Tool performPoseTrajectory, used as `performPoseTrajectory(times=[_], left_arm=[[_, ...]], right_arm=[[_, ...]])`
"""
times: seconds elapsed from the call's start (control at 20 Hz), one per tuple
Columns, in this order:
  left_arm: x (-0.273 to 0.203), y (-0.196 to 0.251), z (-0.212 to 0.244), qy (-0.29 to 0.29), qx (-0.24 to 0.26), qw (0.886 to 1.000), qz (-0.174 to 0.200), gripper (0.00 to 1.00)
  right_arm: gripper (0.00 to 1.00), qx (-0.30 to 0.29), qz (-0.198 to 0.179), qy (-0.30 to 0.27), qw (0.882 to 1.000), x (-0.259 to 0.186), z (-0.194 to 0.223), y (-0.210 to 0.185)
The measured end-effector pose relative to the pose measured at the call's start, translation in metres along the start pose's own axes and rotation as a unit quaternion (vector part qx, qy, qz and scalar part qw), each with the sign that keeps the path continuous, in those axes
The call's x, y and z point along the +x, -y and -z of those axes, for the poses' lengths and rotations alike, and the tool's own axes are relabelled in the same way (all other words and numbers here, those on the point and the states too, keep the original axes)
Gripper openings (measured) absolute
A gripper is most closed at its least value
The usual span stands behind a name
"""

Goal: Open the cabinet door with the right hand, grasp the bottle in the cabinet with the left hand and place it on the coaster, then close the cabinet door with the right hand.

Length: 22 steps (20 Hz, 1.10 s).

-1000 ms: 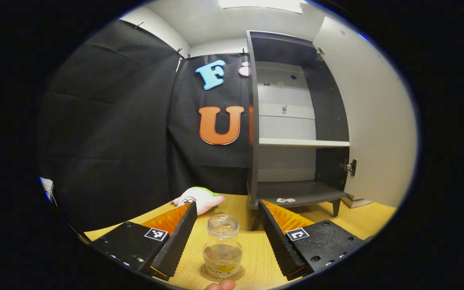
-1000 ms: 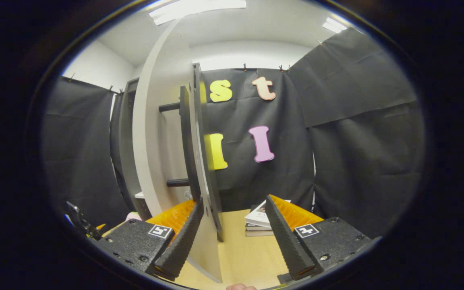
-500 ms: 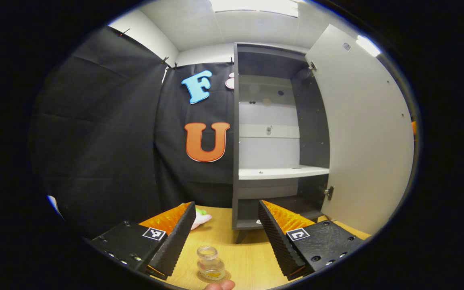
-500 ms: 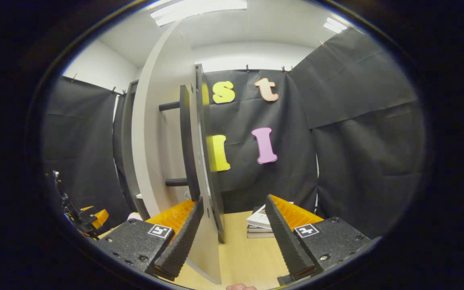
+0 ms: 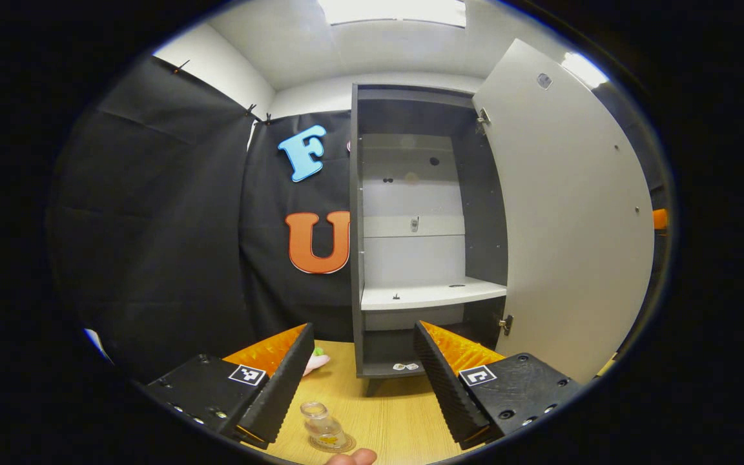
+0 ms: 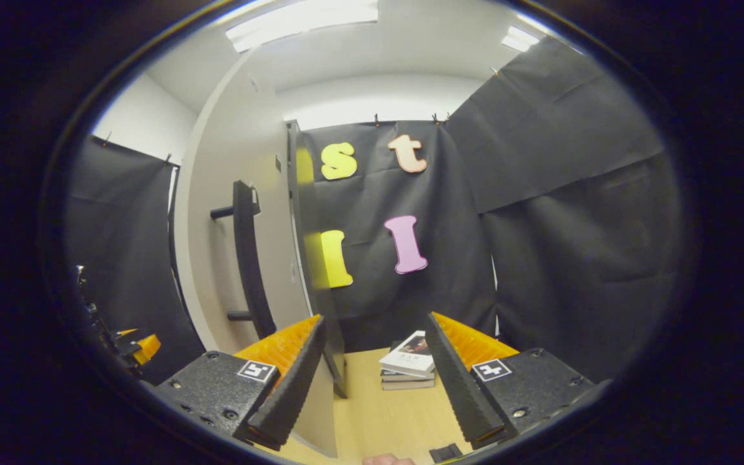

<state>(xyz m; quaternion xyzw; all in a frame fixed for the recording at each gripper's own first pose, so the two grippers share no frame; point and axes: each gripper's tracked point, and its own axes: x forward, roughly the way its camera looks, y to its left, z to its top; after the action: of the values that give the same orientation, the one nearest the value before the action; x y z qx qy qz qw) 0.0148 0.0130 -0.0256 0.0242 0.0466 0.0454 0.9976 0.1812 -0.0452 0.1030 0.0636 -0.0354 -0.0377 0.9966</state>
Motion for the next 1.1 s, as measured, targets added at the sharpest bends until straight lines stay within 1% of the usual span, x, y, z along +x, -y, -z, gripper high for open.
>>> performPoseTrajectory(times=[0.05, 0.1, 0.3, 0.35, 0.45, 0.5, 0.6, 0.65, 0.7, 0.75, 0.85, 0.9, 1.1], left_arm=[[-0.002, 0.003, -0.002, 0.0, 0.002, 1.0, 0.004, 0.93], [-0.003, 0.006, -0.004, 0.002, 0.006, 1.0, 0.007, 0.93], [-0.007, 0.016, -0.003, 0.0, 0.011, 1.0, 0.016, 0.92], [-0.007, 0.018, -0.003, -0.002, 0.01, 1.0, 0.02, 0.92], [-0.01, 0.02, -0.002, -0.002, 0.013, 1.0, 0.022, 0.92], [-0.012, 0.021, -0.002, -0.002, 0.015, 1.0, 0.023, 0.92], [-0.015, 0.023, -0.001, -0.002, 0.016, 1.0, 0.027, 0.92], [-0.015, 0.023, 0.0, -0.002, 0.017, 0.999, 0.028, 0.92], [-0.015, 0.023, 0.001, -0.003, 0.017, 0.999, 0.028, 0.92], [-0.015, 0.023, 0.001, -0.004, 0.016, 0.999, 0.028, 0.92], [-0.015, 0.022, 0.003, -0.005, 0.016, 1.0, 0.027, 0.92], [-0.015, 0.022, 0.004, -0.006, 0.016, 0.999, 0.027, 0.92], [-0.015, 0.021, 0.008, -0.007, 0.022, 0.999, 0.03, 0.92]], right_arm=[[0.94, 0.001, -0.011, 0.009, 1.0, 0.003, -0.011, -0.005], [0.95, 0.001, -0.018, 0.018, 1.0, 0.005, -0.02, -0.009], [0.94, -0.032, -0.024, 0.034, 0.999, 0.017, -0.037, -0.02], [0.95, -0.039, -0.033, 0.031, 0.998, 0.02, -0.036, -0.027], [0.95, -0.047, -0.047, 0.028, 0.997, 0.022, -0.034, -0.038], [0.93, -0.051, -0.05, 0.029, 0.997, 0.022, -0.036, -0.04], [0.92, -0.045, -0.054, 0.025, 0.997, 0.021, -0.035, -0.04], [0.89, -0.041, -0.055, 0.024, 0.997, 0.021, -0.035, -0.04], [0.92, -0.036, -0.055, 0.022, 0.998, 0.021, -0.035, -0.041], [0.88, -0.033, -0.056, 0.021, 0.998, 0.021, -0.034, -0.041], [0.88, -0.035, -0.059, 0.021, 0.997, 0.022, -0.035, -0.041], [0.92, -0.038, -0.059, 0.023, 0.997, 0.022, -0.035, -0.041], [0.92, -0.057, -0.063, 0.024, 0.996, 0.02, -0.037, -0.046]])
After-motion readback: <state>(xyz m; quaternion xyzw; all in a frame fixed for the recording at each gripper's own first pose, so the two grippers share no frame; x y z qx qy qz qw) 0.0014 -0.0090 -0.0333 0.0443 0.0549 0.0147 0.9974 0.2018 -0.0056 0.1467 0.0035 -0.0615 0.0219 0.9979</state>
